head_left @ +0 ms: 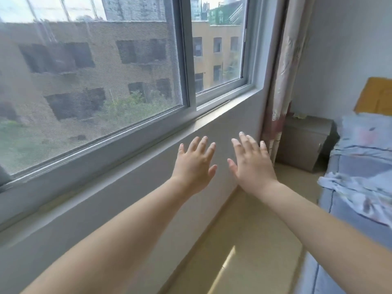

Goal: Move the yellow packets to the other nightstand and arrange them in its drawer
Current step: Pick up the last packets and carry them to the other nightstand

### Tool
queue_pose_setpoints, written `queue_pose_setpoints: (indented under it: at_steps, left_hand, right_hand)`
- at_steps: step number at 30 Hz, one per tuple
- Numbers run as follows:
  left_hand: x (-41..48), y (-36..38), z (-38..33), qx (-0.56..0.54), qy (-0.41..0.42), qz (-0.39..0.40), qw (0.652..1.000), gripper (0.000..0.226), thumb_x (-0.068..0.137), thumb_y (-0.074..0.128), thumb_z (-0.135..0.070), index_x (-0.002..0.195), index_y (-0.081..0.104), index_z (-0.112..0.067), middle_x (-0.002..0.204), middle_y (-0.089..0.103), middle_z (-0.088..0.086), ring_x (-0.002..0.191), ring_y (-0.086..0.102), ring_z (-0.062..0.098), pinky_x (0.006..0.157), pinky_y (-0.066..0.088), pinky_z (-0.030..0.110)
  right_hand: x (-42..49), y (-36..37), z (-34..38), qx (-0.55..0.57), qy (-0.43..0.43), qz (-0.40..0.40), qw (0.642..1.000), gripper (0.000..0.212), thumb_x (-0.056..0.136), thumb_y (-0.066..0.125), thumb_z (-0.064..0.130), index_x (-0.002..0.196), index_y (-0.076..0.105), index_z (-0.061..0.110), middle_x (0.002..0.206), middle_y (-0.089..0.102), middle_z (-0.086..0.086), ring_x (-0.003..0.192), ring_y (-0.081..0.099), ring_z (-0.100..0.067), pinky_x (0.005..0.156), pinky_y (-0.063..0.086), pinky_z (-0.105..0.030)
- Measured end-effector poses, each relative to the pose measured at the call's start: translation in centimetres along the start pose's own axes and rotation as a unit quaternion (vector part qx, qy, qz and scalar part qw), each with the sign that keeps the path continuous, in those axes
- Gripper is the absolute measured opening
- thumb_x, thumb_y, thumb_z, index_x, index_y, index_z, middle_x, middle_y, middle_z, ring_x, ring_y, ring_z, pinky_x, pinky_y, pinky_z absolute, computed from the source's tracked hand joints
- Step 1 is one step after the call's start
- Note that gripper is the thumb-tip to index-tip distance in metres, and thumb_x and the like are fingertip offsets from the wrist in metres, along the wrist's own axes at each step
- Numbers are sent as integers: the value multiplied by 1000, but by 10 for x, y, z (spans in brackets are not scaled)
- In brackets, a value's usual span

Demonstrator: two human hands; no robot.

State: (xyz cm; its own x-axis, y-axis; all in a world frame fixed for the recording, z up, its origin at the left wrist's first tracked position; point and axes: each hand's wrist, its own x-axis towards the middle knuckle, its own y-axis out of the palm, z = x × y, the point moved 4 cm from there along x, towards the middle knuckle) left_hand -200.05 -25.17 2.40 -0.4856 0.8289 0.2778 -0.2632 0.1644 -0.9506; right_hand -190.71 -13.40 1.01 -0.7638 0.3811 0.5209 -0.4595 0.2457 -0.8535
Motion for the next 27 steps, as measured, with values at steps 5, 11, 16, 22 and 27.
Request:
queue_pose_setpoints:
  at_steps: [5, 11, 16, 22, 27]
  left_hand:
    - [109, 57, 14, -28, 44, -7, 999, 63, 98, 35, -47, 152, 15, -22, 160, 11, 4, 148, 4, 23, 116, 13, 53]
    - [260, 126, 14, -58, 121, -6, 991, 63, 99, 34, -45, 153, 13, -20, 161, 5, 6, 148, -1, 24, 118, 9, 49]
    - [398, 165, -6, -82, 178, -6, 981, 63, 99, 34, -45, 153, 12, -20, 161, 5, 6, 148, 0, 24, 118, 10, 49]
    - [527, 211, -67, -97, 229, -8, 968, 62, 98, 37, -43, 152, 15, -20, 161, 7, 5, 148, -3, 27, 116, 7, 53]
    - [623, 245, -136, -125, 246, -10, 961, 65, 98, 37, -43, 153, 11, -22, 161, 2, 3, 148, -6, 26, 115, 6, 54]
  right_hand:
    - [72, 64, -35, -33, 49, 27, 998, 59, 94, 49, 38, 142, 39, 6, 150, 33, -19, 138, 32, -34, 110, 23, -56]
    - [173, 145, -101, -67, 120, 53, 989, 58, 91, 54, 36, 138, 45, 3, 147, 38, -20, 134, 39, -35, 107, 28, -58]
    - [256, 192, -183, -106, 197, 100, 970, 60, 98, 35, 41, 149, 24, 11, 157, 16, -13, 144, 17, -27, 115, 13, -50]
    - [310, 237, -288, -117, 265, 117, 950, 59, 98, 36, 40, 148, 26, 11, 157, 17, -12, 143, 18, -27, 114, 13, -50]
    - [341, 283, -390, -119, 290, 113, 943, 57, 97, 38, 39, 146, 29, 11, 155, 22, -13, 142, 21, -29, 114, 16, -52]
